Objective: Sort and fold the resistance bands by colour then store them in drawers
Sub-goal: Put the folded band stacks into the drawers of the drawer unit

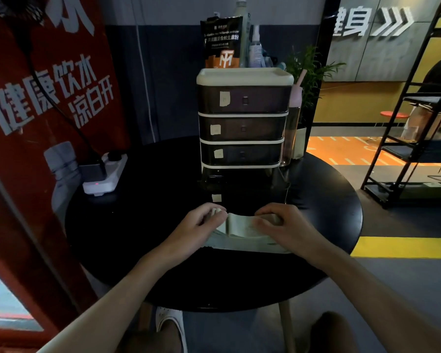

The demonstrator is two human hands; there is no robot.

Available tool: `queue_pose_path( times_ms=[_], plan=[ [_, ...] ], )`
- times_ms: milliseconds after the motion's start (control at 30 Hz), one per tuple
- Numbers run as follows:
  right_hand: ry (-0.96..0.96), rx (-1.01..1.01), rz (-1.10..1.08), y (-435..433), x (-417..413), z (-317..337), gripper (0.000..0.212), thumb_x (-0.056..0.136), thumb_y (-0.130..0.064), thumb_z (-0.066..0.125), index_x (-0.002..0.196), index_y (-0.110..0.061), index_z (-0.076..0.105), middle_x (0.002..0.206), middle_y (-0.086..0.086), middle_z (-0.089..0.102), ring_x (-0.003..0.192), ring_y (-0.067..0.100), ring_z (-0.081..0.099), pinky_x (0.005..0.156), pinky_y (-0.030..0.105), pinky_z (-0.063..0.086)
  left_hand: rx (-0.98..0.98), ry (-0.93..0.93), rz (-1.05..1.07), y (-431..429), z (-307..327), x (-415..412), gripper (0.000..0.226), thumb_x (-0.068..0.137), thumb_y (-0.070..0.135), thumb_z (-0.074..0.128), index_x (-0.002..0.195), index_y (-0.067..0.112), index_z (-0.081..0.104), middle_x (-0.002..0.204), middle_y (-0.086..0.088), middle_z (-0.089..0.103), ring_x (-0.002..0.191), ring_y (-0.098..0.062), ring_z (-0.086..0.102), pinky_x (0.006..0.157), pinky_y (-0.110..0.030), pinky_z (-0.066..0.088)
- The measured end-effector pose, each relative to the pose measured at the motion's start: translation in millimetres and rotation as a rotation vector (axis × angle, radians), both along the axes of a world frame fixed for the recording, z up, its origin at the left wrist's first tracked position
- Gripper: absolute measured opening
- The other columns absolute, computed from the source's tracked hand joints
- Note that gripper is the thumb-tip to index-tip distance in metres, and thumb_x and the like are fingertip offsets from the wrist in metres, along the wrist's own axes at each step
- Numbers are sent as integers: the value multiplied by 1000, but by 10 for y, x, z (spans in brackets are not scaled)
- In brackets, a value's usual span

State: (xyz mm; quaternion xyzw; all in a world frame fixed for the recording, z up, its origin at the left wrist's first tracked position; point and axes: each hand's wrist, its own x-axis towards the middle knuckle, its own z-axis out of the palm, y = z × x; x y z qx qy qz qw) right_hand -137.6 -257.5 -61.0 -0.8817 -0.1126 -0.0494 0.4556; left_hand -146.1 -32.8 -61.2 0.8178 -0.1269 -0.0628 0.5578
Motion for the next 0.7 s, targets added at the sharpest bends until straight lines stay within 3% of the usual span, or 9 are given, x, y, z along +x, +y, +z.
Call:
queue_pose_path(
  times_ms=[167,267,367,467,567,700],
  plan=[
    [-15,-30,-46,99,56,-43,5,87,-29,70,86,-25,71,77,-9,66,68,5,63,63,30,57,-1,-34,68,-111,-5,-31,27,93,40,65,113,23,59,108,-10,65,96,-24,67,76,-28,53],
    [-11,-31,-31,71,32,-32,10,88,-37,67,92,-27,70,82,-9,67,69,5,63,63,29,55,28,-62,92,-123,-8,-35,23,93,31,67,111,22,57,107,-10,64,93,-23,66,75,-32,54],
    [56,12,-50,-41,-19,-19,23,90,-42,64,108,-28,65,96,-10,65,79,1,62,61,16,48,70,-72,91,-70,-28,-23,30,92,36,67,118,28,55,118,-2,59,105,-19,62,90,-39,54],
    [107,-79,-48,-163,-49,-47,43,86,-51,66,122,-28,59,112,-6,60,94,3,61,71,17,48,66,-94,86,-32,-12,-46,43,90,36,70,128,32,50,124,2,57,111,-15,61,95,-37,54],
    [135,-59,30,-204,-105,-35,36,82,-49,70,108,-25,62,100,-4,67,82,4,66,68,25,56,79,-104,46,15,26,-67,56,87,31,75,135,33,45,116,2,58,98,-9,65,85,-24,56],
    [93,-107,64,-214,-200,12,39,75,-45,79,98,-30,53,94,-6,61,75,3,60,60,19,49,116,-127,-20,91,30,-91,68,83,31,79,139,39,41,127,6,54,106,-1,59,85,-15,52]
  ],
)
